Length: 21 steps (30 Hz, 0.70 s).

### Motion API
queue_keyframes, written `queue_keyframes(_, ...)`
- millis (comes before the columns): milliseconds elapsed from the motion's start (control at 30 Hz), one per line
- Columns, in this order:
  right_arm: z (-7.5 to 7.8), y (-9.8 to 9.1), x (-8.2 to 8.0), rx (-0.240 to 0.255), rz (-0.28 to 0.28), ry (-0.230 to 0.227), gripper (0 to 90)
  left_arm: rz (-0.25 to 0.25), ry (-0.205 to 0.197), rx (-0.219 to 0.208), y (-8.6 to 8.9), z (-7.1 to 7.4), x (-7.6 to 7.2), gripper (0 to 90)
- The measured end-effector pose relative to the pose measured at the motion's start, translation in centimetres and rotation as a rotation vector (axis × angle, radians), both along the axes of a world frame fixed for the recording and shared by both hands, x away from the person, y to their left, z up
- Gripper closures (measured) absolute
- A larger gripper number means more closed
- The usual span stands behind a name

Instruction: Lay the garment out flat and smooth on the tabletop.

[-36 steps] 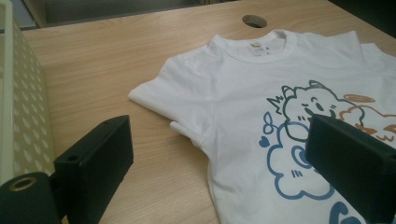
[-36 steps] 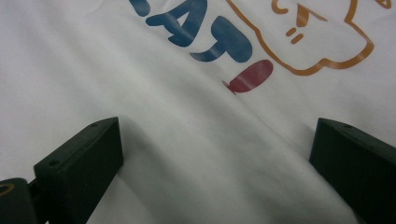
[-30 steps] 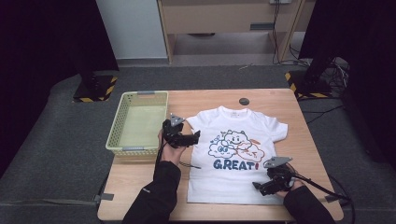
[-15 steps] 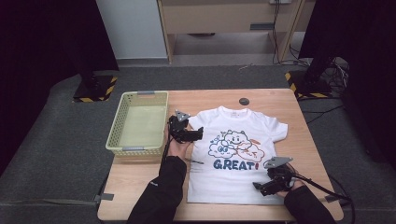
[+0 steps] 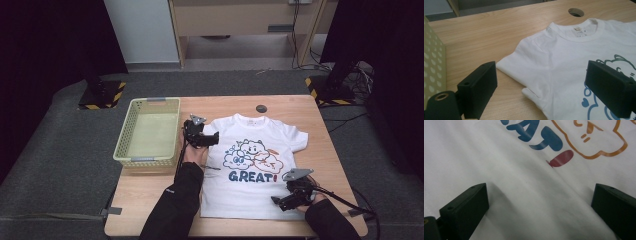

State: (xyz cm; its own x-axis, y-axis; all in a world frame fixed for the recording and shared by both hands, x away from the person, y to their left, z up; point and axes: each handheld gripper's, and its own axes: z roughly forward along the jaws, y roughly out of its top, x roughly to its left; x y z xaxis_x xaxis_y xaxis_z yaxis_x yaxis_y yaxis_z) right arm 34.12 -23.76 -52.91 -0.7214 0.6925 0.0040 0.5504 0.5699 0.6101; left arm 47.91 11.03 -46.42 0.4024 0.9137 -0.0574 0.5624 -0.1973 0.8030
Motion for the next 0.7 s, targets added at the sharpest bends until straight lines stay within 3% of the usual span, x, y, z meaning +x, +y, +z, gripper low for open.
queue_keyframes(233, 0.0, 0.0, 0.0, 0.0, 0.001, 0.0, 1.2, 0.021, -0.004, -0.003, 0.0, -0.5, 1.0, 10.9)
queue_keyframes(700, 0.0, 0.0, 0.0, -0.004, 0.009, 0.002, 0.5, 0.022, 0.034, 0.003, -0.2, -2.2, 2.5, 13.1)
